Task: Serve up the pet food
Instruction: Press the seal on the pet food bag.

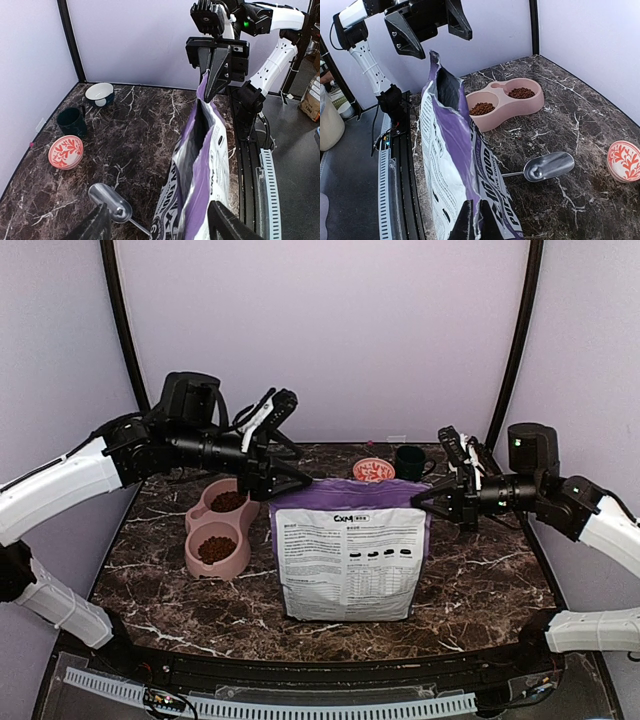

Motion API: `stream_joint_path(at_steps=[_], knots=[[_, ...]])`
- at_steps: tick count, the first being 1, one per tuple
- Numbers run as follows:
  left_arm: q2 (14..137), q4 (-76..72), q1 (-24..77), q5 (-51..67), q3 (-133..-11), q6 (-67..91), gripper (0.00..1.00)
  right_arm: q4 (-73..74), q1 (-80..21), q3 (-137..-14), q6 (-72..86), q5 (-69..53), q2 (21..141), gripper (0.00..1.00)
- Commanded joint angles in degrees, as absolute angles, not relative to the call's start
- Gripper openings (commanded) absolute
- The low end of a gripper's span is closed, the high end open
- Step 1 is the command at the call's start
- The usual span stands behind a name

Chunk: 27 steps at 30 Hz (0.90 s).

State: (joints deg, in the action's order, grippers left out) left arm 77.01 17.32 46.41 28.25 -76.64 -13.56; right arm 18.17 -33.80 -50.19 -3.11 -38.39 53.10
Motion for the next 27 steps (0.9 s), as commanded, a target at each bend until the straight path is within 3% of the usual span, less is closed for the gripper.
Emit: stream_joint_path(at_steps=[1, 15, 22, 27], knots=[[81.72, 21.01, 48.29, 30.36, -81.48, -14.55, 0.69, 12.70, -34.44, -49.29, -4.29, -37.49, 53.00, 0.00], [98.26, 25.23, 55.88, 34.75, -98.45, -15.81, 0.70, 9.91, -35.80, -47.00, -6.28, -35.90, 50.33, 0.00], [105.51, 27.57, 58.20, 34.26, -106.15, -15.61, 0.61, 8.87, -36.86, -46.75, -6.97, -35.24, 50.01, 0.00], [107.83, 27.15, 58.45, 33.28, -108.24, -15.25, 0.49, 8.85, -37.57, -46.67, -7.67, -35.09, 49.80, 0.00]])
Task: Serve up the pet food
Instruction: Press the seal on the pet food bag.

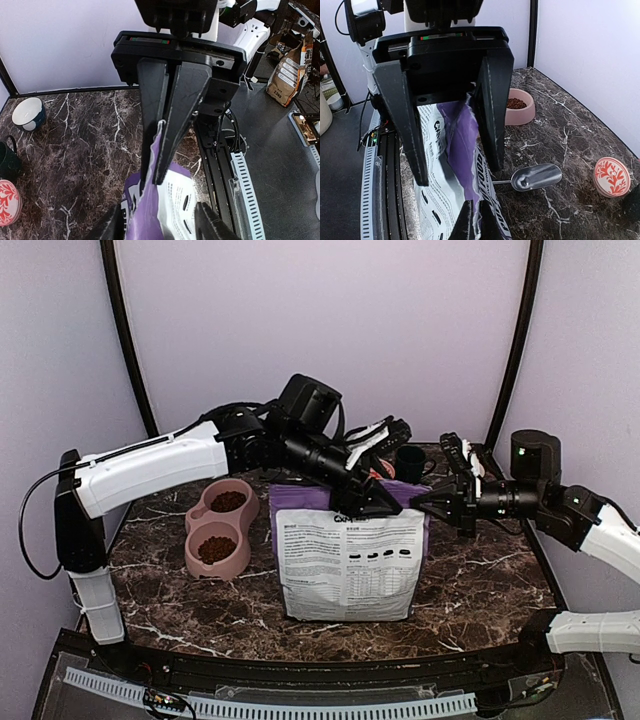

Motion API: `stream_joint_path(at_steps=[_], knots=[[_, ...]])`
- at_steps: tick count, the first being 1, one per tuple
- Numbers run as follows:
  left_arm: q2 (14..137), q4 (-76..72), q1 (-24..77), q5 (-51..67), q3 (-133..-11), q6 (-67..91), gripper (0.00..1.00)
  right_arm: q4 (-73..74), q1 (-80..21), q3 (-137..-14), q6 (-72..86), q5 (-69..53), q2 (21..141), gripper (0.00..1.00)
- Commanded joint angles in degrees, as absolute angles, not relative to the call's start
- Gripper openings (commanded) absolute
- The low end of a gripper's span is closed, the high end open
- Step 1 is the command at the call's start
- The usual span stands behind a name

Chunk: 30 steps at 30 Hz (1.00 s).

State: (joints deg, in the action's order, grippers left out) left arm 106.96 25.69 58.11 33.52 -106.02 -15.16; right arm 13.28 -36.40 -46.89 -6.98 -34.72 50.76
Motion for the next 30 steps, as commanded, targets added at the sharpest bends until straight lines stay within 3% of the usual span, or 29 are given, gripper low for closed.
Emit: stream_joint_path(at_steps=[1, 9, 20, 21, 24, 26, 30], knots=[[108.18, 27.39, 58.45, 33.16, -108.59, -15.38, 0.45, 8.76, -37.68, -46.63, -7.74, -35.07, 49.71, 0.00], [111.15, 32.35, 59.05, 27.69, -112.94, -17.57, 0.01, 8.81, -38.17, -46.38, -7.99, -35.01, 48.73, 0.00], [110.67, 37.18, 59.85, 17.47, -114.42, -19.46, 0.00, 10.13, -38.23, -46.08, -8.11, -34.44, 47.09, 0.00], [110.58, 37.19, 59.85, 17.95, -114.37, -19.51, 0.02, 10.04, -38.23, -45.99, -8.05, -34.39, 47.15, 0.00], [110.35, 37.03, 59.83, 19.46, -114.10, -19.74, 0.19, 10.01, -38.21, -46.10, -7.87, -34.56, 47.57, 0.00], [110.17, 37.01, 59.85, 19.55, -113.64, -20.08, 0.23, 10.08, -38.23, -46.28, -7.87, -34.75, 47.79, 0.00], [109.92, 37.43, 59.85, 19.04, -112.89, -20.78, 0.00, 10.10, -38.23, -46.32, -8.09, -34.70, 47.65, 0.00]])
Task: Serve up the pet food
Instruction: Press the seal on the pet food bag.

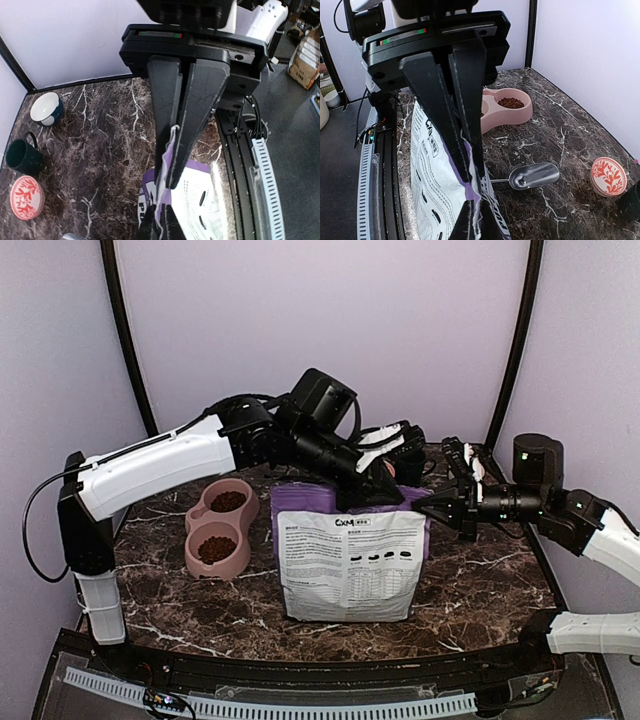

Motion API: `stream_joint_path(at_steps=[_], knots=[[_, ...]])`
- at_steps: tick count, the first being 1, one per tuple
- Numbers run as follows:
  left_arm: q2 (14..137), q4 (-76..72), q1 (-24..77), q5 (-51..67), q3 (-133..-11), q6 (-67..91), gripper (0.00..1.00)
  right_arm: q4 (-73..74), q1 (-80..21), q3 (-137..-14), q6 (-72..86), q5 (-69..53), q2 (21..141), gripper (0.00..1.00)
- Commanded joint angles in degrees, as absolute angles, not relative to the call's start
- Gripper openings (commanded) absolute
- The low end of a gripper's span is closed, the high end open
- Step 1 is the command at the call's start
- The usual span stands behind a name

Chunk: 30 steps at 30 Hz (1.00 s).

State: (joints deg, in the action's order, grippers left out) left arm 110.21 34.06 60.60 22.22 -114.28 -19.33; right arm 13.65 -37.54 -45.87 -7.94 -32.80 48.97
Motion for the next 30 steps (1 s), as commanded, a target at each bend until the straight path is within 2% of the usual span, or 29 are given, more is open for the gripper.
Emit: stream_joint_path(at_steps=[1, 5, 8, 10, 12, 14, 16, 17, 20, 25, 27, 30], knots=[[109.75, 37.46, 59.85, 18.80, -112.66, -20.90, 0.00, 10.05, -38.23, -46.38, -8.15, -34.57, 47.64, 0.00], [108.50, 37.00, 59.85, 18.01, -110.97, -21.21, 0.01, 10.23, -38.23, -46.40, -8.35, -34.25, 47.25, 0.00], [107.52, 36.60, 59.85, 17.28, -109.62, -21.50, 0.21, 10.26, -38.23, -46.41, -8.27, -34.32, 46.96, 0.00], [106.88, 36.22, 59.85, 16.75, -108.29, -21.73, 0.26, 10.36, -38.25, -46.45, -8.26, -34.24, 46.80, 0.00], [106.42, 36.01, 59.85, 16.51, -107.60, -21.95, 0.23, 10.34, -38.23, -46.42, -8.32, -34.20, 46.66, 0.00], [106.35, 36.00, 59.85, 16.15, -107.18, -22.06, 0.14, 10.44, -38.23, -46.39, -8.28, -34.14, 46.63, 0.00], [106.27, 36.15, 59.77, 15.85, -106.87, -22.24, 0.01, 10.38, -38.23, -46.34, -8.18, -34.19, 46.54, 0.00], [106.22, 36.09, 59.77, 15.80, -106.68, -22.25, 0.00, 10.37, -38.23, -46.34, -8.11, -34.13, 46.49, 0.00], [105.88, 35.75, 59.68, 15.60, -106.17, -22.24, 0.00, 10.34, -38.23, -46.17, -8.09, -34.10, 46.24, 0.00], [105.10, 35.49, 59.46, 15.21, -105.11, -22.36, 0.26, 10.30, -38.23, -45.98, -8.15, -34.16, 46.05, 0.00], [104.80, 35.51, 59.21, 15.13, -104.73, -22.50, 0.27, 10.34, -38.23, -45.97, -8.17, -34.14, 45.90, 0.00], [104.36, 35.83, 58.70, 15.12, -104.18, -22.67, 0.17, 10.25, -38.23, -45.88, -8.26, -34.15, 45.94, 0.00]])
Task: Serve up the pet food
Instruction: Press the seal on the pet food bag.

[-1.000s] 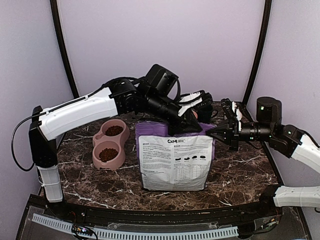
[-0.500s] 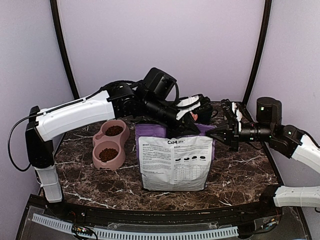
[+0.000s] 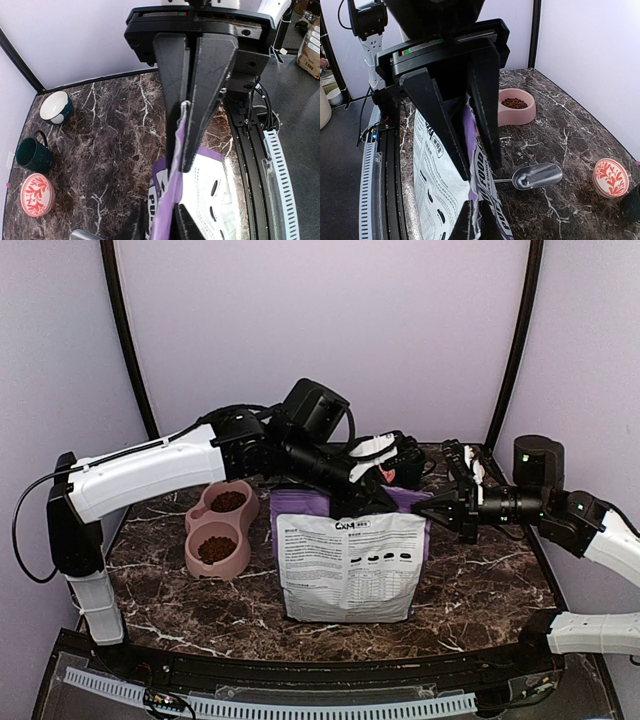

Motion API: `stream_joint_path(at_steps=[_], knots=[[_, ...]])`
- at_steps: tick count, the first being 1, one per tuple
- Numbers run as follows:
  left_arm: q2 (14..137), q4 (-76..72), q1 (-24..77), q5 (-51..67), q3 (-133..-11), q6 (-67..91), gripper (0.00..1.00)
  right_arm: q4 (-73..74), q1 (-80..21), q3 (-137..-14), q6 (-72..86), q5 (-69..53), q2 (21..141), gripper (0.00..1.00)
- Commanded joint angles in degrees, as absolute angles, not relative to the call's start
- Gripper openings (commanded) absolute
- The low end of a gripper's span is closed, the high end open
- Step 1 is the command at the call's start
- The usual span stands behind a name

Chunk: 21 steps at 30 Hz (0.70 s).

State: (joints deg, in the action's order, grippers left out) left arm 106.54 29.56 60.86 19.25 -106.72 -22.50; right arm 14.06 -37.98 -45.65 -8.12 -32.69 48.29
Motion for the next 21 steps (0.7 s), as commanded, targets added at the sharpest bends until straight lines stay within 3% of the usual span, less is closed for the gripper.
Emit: stream_joint_path(at_steps=[1, 3, 13, 17, 21], knots=[[104.31, 35.98, 58.57, 15.18, -104.03, -22.75, 0.13, 10.28, -38.27, -45.90, -8.26, -34.11, 45.96, 0.00], [103.93, 36.17, 58.30, 15.51, -103.62, -22.92, 0.00, 10.21, -38.25, -46.01, -8.35, -34.17, 46.05, 0.00], [102.41, 34.68, 58.01, 17.53, -101.84, -23.12, 0.00, 10.14, -38.23, -46.38, -8.52, -34.29, 46.93, 0.00], [102.24, 34.14, 58.01, 19.30, -101.86, -22.73, 0.00, 10.66, -38.23, -46.81, -8.49, -33.28, 47.81, 0.34], [102.30, 33.31, 58.01, 20.57, -101.78, -22.50, 0.00, 10.93, -38.23, -47.40, -8.62, -33.09, 49.19, 0.49]])
